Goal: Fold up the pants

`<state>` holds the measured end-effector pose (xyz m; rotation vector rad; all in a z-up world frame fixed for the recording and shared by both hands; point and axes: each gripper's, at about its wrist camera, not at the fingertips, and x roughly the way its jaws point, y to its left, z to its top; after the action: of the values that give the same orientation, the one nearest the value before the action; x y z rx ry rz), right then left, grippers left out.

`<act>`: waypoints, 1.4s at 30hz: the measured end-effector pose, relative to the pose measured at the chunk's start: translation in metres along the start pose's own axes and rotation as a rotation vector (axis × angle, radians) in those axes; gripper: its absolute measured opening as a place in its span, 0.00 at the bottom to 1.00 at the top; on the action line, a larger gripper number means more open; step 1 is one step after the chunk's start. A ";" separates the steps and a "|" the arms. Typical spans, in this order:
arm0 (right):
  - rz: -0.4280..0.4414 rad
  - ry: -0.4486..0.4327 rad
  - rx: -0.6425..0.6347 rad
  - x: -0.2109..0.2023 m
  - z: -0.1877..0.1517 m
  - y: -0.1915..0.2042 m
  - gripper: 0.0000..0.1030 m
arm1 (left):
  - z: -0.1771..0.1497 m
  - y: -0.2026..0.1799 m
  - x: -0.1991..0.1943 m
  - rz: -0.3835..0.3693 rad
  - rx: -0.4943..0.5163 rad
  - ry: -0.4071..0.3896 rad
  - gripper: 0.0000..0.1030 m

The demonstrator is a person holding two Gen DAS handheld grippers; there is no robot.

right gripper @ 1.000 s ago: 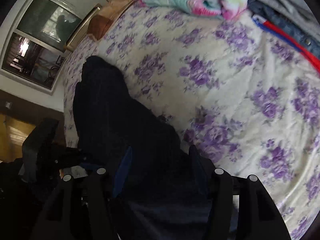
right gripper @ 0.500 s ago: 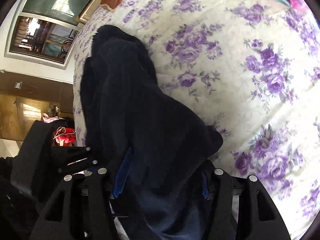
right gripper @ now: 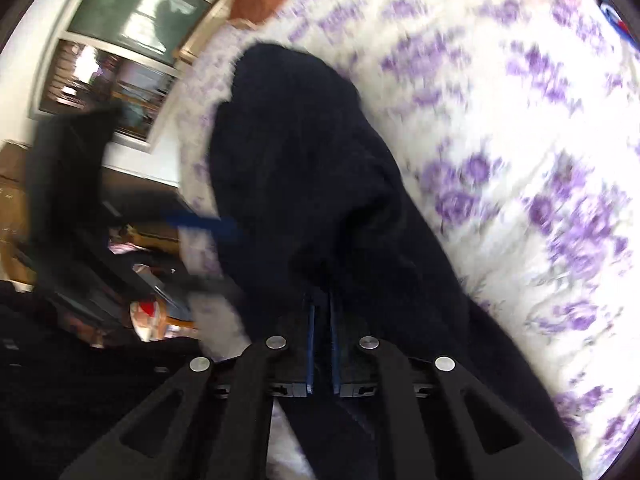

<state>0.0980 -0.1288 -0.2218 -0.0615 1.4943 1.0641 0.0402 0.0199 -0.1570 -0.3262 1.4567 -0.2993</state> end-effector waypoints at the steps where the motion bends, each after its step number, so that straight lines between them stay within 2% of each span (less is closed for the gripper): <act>1: -0.019 0.001 -0.004 0.003 0.001 0.001 0.07 | 0.007 0.002 0.000 -0.013 -0.011 -0.020 0.60; 3: -0.052 0.010 -0.017 0.002 0.002 0.009 0.07 | 0.021 0.004 0.014 0.022 -0.027 -0.021 0.60; 5: -0.092 0.019 -0.050 0.002 0.006 0.025 0.08 | 0.026 0.012 0.043 0.109 -0.043 0.038 0.57; 8: -0.152 -0.018 -0.116 -0.019 0.019 0.047 0.18 | 0.022 0.009 0.054 0.144 -0.014 0.023 0.60; 12: -0.185 -0.133 -0.098 -0.050 0.033 0.049 0.37 | 0.019 0.008 0.054 0.128 -0.008 0.016 0.60; 14: -0.186 -0.146 -0.067 -0.049 0.043 0.042 0.40 | 0.018 0.010 0.053 0.108 -0.016 0.013 0.60; 16: -0.132 -0.127 -0.012 -0.042 0.053 0.030 0.40 | 0.018 0.014 0.050 0.093 -0.018 0.007 0.60; 19: -0.094 -0.026 0.053 -0.018 0.065 0.016 0.40 | 0.016 0.016 0.049 0.081 -0.019 0.001 0.60; 20: -0.094 -0.019 0.060 -0.013 0.068 0.014 0.34 | 0.016 0.017 0.048 0.079 -0.018 0.000 0.60; 21: -0.089 -0.036 0.055 -0.012 0.068 0.017 0.12 | 0.015 0.021 0.047 0.077 -0.017 0.000 0.60; 22: -0.134 -0.061 0.034 -0.020 0.070 0.021 0.13 | 0.015 0.022 0.046 0.076 -0.016 -0.001 0.60; 25: -0.421 -0.176 -0.097 -0.050 0.071 0.039 0.11 | 0.014 0.024 0.045 0.067 -0.018 -0.001 0.60; 26: -0.492 -0.199 -0.124 -0.059 0.077 0.043 0.10 | 0.015 0.026 0.044 0.068 -0.019 0.000 0.60; 28: -0.501 -0.159 -0.111 -0.054 0.094 0.028 0.10 | 0.015 0.024 0.044 0.078 -0.008 -0.002 0.60; 31: -0.587 -0.066 -0.127 -0.006 0.111 -0.005 0.10 | 0.016 0.025 0.045 0.093 0.002 0.002 0.61; 32: -0.569 -0.088 -0.123 0.005 0.109 -0.016 0.12 | 0.025 0.026 0.043 0.092 0.004 0.002 0.62; 33: -0.540 -0.148 -0.133 -0.001 0.106 -0.019 0.13 | 0.026 0.026 0.044 0.091 0.010 0.002 0.62; 34: -0.523 -0.149 -0.115 -0.003 0.106 -0.021 0.14 | 0.028 0.024 0.045 0.093 0.013 0.003 0.64; 35: -0.506 -0.143 -0.078 -0.009 0.106 -0.025 0.19 | 0.028 0.024 0.045 0.091 0.019 0.005 0.66; 36: -0.508 -0.136 -0.044 -0.017 0.105 -0.028 0.33 | 0.028 0.023 0.046 0.087 0.025 0.008 0.68; 37: -0.522 -0.135 -0.025 -0.028 0.103 -0.031 0.41 | 0.024 0.019 0.046 0.085 0.031 0.010 0.70; 38: -0.540 -0.145 -0.019 -0.040 0.100 -0.029 0.44 | 0.024 0.017 0.047 0.087 0.039 0.011 0.73; 41: -0.620 -0.216 -0.041 -0.075 0.077 -0.011 0.44 | 0.024 0.013 0.050 0.101 0.062 0.011 0.78; 42: -0.598 -0.228 -0.047 -0.085 0.065 -0.005 0.37 | 0.026 0.002 0.057 0.107 0.065 0.010 0.79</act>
<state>0.1721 -0.1352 -0.1454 -0.3836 1.1373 0.5961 0.0718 0.0002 -0.2074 -0.1934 1.4653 -0.2617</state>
